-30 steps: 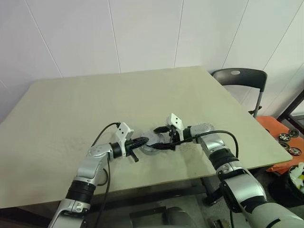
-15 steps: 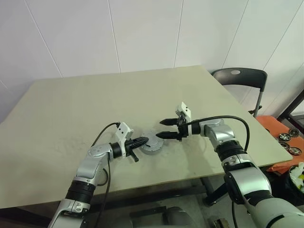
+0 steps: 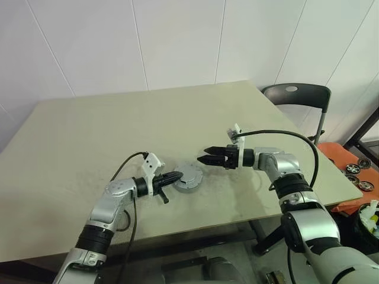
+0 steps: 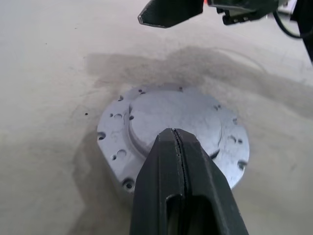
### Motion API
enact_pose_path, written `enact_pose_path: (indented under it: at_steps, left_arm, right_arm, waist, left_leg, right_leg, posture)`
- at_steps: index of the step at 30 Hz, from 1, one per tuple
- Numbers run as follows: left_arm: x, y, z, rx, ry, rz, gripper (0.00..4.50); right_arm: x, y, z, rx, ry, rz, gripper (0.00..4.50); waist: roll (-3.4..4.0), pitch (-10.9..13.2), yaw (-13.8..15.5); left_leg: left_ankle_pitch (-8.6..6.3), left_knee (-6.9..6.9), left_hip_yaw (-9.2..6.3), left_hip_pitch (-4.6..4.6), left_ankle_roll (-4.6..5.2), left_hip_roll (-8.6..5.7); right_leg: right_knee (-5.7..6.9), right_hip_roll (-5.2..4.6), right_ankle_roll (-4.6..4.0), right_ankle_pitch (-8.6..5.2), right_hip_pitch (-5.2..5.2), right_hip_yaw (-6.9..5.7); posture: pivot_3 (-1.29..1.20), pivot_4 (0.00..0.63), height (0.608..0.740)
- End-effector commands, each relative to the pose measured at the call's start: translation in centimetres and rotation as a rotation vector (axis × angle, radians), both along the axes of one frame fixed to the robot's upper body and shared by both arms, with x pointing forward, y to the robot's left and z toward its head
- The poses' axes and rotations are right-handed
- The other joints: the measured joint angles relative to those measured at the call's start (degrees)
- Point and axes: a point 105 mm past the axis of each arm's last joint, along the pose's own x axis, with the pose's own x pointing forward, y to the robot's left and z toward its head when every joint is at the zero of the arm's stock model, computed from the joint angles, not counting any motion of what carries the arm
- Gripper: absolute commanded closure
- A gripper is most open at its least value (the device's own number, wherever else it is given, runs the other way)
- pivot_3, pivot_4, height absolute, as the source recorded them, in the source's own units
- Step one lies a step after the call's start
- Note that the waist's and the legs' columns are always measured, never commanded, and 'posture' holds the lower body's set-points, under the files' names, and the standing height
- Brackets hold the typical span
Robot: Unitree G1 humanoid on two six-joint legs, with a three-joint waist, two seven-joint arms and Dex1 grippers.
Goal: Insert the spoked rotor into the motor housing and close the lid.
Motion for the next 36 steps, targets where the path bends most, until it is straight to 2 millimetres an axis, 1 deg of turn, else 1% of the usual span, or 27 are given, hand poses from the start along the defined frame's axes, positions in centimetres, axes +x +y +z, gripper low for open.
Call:
enact_pose_path:
  at_steps: [1, 4, 8, 15, 18, 23, 25, 27, 30, 34, 36]
  left_arm:
    - [-1.2, 1.3, -3.7, 0.173, 0.066, -0.030, 4.50]
    - [-1.0, 1.6, -4.0, 0.220, 0.021, -0.045, 4.50]
    - [-0.8, 1.3, -3.6, 0.167, 0.035, -0.030, 4.50]
    - [-0.9, 1.1, -3.7, 0.161, 0.040, -0.033, 4.50]
    - [-0.6, 0.8, -3.1, 0.120, 0.041, -0.021, 4.50]
    - [-0.3, 0.3, -1.8, 0.022, 0.060, 0.004, 4.50]
    - [-0.2, 0.2, -1.6, -0.005, 0.074, 0.015, 4.50]
    - [-0.1, 0.2, -1.5, -0.015, 0.079, 0.021, 4.50]
    - [-0.1, 0.2, -1.5, -0.010, 0.078, 0.020, 4.50]
    - [-0.1, 0.2, -1.5, -0.008, 0.078, 0.019, 4.50]
    - [-0.2, 0.1, -1.5, -0.007, 0.079, 0.016, 4.50]
  right_arm:
    - [0.5, 0.6, 1.8, 0.028, -0.067, 0.001, 0.02]
    - [0.5, 0.7, 1.8, 0.029, -0.070, -0.005, 0.02]
    - [0.3, 1.0, 1.3, 0.017, -0.071, 0.004, 0.02]
    - [0.0, 1.1, 1.1, 0.008, -0.073, 0.014, 0.02]
    - [-0.2, 1.2, 1.0, 0.013, -0.067, 0.025, 0.02]
    - [-1.3, 1.4, 0.6, 0.006, -0.043, 0.084, 0.02]
    - [-1.5, 1.2, 0.8, 0.036, 0.008, 0.087, 0.02]
    - [-1.6, 0.9, 1.2, 0.102, 0.116, 0.072, 0.02]
    - [-1.5, 0.1, 0.4, 0.073, 0.212, 0.034, 0.02]
    - [-0.5, -1.5, 0.8, 0.065, 0.287, -0.038, 0.02]
    - [-0.5, -2.0, 0.7, 0.051, 0.319, -0.046, 0.02]
  waist:
    - [0.00, 0.0, -0.1]
    - [0.00, 0.0, -0.1]
    - [0.00, 0.0, 0.0]
    - [0.00, 0.0, 0.0]
    - [0.00, 0.0, 0.1]
    - [0.00, 0.0, 0.2]
    - [0.01, 0.0, 0.2]
    - [0.01, 0.0, 0.2]
    - [0.02, 0.0, 0.2]
    - [0.03, 0.0, 0.2]
    - [0.03, 0.0, 0.2]
  left_leg:
    - [0.00, 0.00, 0.01, 0.00, 0.00, 0.00]
    - [0.00, 0.00, 0.03, 0.01, 0.00, 0.00]
    - [0.00, 0.02, 0.02, 0.01, 0.00, 0.00]
    - [0.00, 0.03, 0.02, 0.02, 0.00, 0.00]
    - [0.00, 0.03, 0.02, 0.01, 0.00, 0.00]
    - [0.00, 0.04, 0.01, -0.01, 0.00, 0.00]
    - [0.00, 0.04, 0.02, -0.02, 0.00, 0.00]
    - [0.00, 0.06, 0.02, -0.04, 0.00, -0.01]
    - [0.00, 0.06, 0.01, -0.04, 0.00, -0.01]
    - [0.00, 0.06, 0.02, -0.05, 0.00, -0.01]
    - [0.00, 0.06, 0.02, -0.06, 0.00, -0.02]
  right_leg:
    - [0.00, 0.00, 0.00, 0.00, 0.00, 0.01]
    - [0.00, 0.00, 0.00, 0.00, 0.00, 0.02]
    - [0.00, 0.00, 0.00, 0.00, 0.01, 0.02]
    - [0.01, 0.00, 0.00, 0.00, 0.02, 0.02]
    - [0.01, 0.00, 0.00, 0.00, 0.02, 0.02]
    - [0.01, -0.01, 0.00, 0.00, 0.01, 0.02]
    - [0.00, -0.01, 0.00, 0.00, 0.00, 0.01]
    - [0.01, -0.02, 0.00, 0.00, -0.01, 0.02]
    - [0.01, -0.02, 0.00, 0.00, -0.01, 0.01]
    - [0.00, -0.02, 0.00, 0.00, -0.02, 0.01]
    - [0.00, -0.02, 0.00, -0.01, -0.03, 0.01]
  posture:
    - [0.00, 0.000, 0.740]
    - [0.00, 0.000, 0.740]
    - [0.00, 0.000, 0.740]
    - [0.00, 0.000, 0.740]
    - [0.00, 0.000, 0.740]
    - [0.00, 0.000, 0.740]
    - [0.00, 0.000, 0.740]
    - [0.00, 0.000, 0.740]
    - [0.00, 0.000, 0.740]
    - [0.00, 0.000, 0.740]
    - [0.00, 0.000, 0.740]
